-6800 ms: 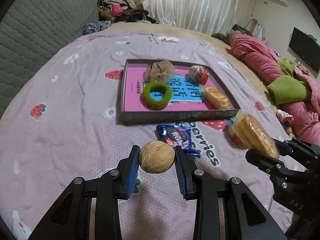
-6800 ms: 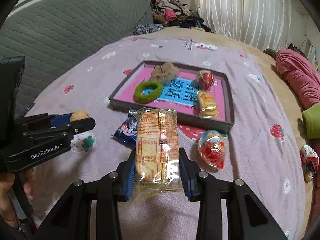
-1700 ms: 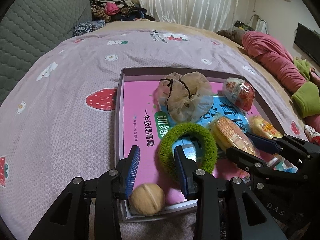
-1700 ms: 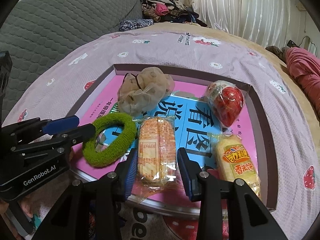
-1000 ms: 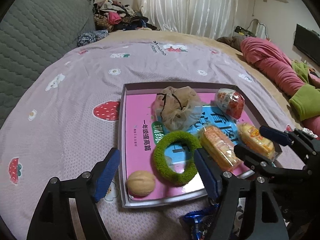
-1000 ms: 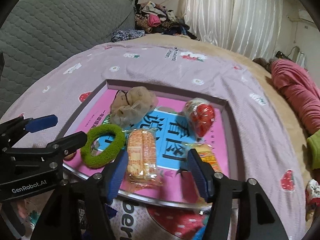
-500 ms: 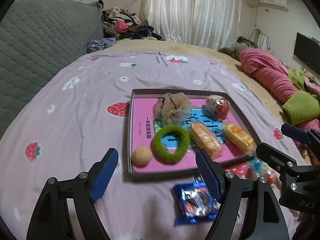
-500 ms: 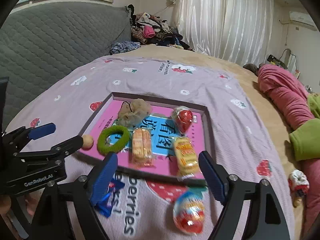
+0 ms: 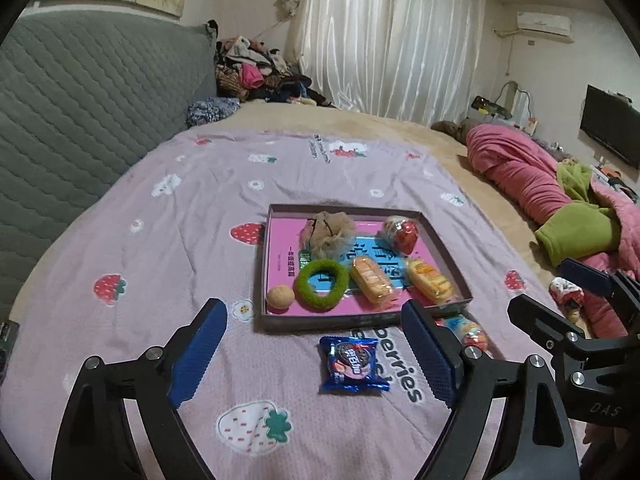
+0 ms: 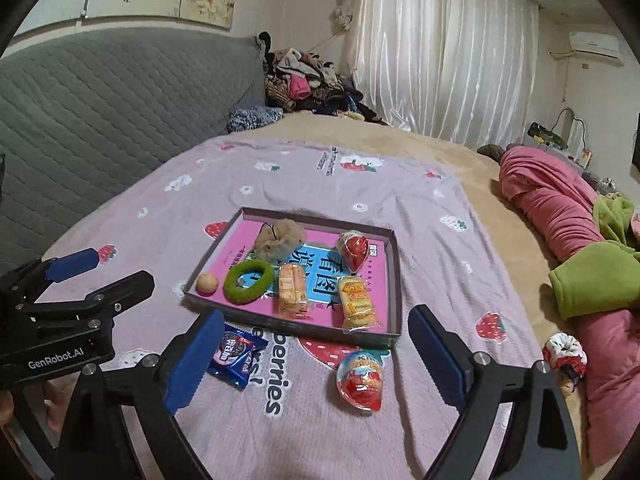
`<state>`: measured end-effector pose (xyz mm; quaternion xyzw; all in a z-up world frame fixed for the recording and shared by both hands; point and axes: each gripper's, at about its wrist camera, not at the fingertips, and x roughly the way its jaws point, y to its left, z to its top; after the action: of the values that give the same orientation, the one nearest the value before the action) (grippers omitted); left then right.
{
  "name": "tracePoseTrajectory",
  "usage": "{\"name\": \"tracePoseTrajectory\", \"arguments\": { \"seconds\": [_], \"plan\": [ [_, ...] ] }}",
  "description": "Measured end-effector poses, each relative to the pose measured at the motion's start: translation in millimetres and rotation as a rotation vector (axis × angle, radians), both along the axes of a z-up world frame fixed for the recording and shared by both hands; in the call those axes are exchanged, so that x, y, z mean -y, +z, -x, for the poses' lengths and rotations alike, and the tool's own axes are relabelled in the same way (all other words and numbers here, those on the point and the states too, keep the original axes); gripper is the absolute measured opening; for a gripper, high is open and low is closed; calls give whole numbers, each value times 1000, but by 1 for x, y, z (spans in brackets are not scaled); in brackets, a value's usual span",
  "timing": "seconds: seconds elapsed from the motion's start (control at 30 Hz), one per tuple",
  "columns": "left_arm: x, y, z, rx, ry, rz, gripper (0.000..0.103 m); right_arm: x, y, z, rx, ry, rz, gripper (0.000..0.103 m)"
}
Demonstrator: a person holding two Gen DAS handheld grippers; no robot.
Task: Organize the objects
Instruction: 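Withdraw both open tools from the tray toward the Oreo packet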
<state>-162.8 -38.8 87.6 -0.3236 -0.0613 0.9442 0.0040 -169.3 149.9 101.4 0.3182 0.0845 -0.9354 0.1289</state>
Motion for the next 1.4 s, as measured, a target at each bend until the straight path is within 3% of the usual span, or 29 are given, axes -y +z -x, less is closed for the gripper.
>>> {"name": "tracePoseTrajectory", "arguments": {
  "seconds": [0.67, 1.4],
  "plan": [
    [-34, 41, -87, -40, -13, 45, 90, -46, 28, -84, -39, -13, 30, 94],
    [-59, 23, -122, -17, -53, 79, 90, -66, 16, -121, -27, -31, 30, 94]
  ]
}}
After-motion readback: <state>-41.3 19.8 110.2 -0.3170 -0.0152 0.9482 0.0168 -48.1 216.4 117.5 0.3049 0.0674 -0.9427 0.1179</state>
